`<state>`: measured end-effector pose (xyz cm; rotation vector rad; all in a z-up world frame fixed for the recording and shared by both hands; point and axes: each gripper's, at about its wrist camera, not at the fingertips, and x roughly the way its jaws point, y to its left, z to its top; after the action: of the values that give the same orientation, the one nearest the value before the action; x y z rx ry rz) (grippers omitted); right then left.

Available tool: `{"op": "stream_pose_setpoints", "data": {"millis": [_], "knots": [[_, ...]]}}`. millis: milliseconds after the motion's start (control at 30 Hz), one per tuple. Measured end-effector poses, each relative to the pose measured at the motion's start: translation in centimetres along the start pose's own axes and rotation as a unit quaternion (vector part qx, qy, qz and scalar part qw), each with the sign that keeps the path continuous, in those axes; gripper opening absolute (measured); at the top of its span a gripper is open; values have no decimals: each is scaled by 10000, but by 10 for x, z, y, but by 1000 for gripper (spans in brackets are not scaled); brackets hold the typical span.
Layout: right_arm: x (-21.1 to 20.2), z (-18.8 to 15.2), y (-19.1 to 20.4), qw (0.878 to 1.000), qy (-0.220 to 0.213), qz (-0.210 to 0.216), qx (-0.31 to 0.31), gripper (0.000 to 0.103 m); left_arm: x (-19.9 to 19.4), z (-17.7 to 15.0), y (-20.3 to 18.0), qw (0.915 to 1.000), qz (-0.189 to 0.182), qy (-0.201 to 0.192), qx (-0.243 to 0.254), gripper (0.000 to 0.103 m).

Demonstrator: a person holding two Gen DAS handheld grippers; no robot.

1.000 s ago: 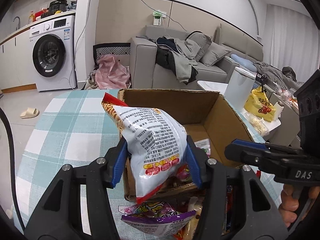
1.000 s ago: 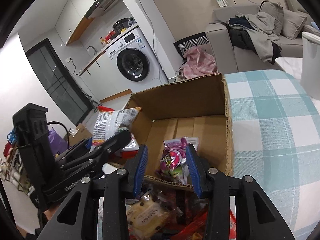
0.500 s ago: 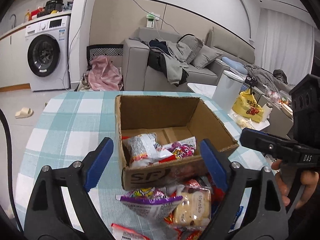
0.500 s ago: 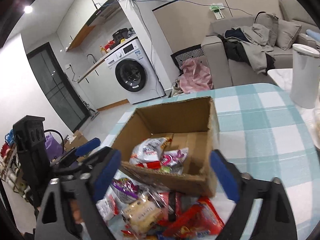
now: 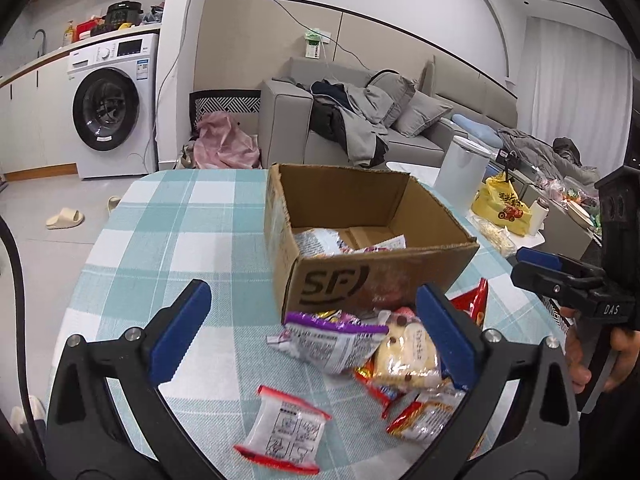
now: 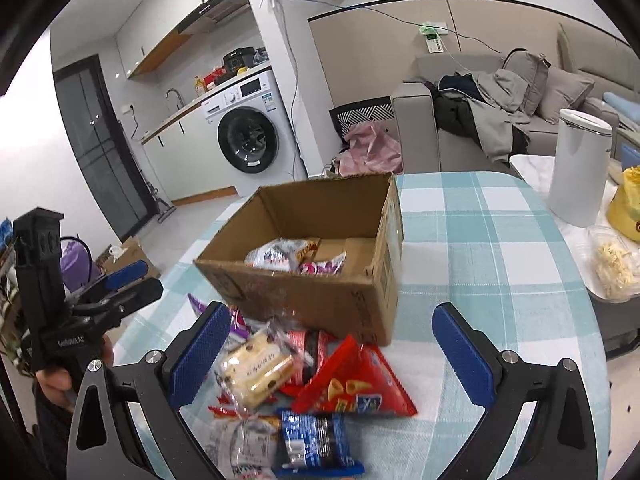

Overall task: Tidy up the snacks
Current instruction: 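Move both tools back toward the remaining snack pile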

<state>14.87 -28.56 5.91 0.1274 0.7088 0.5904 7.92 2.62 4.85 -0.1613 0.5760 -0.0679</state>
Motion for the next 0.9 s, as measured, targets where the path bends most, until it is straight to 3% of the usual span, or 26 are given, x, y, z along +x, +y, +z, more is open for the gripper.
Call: {"op": "stream_pose_setpoints", "data": {"millis": [333, 900], "knots": [[-6, -33, 16, 9998, 86, 101, -168, 103, -22, -34, -3, 9996, 145, 19, 251, 102], [0, -77, 25, 9974, 581, -192, -393, 103, -33, -62, -12, 9993, 122, 237, 248, 102]]}}
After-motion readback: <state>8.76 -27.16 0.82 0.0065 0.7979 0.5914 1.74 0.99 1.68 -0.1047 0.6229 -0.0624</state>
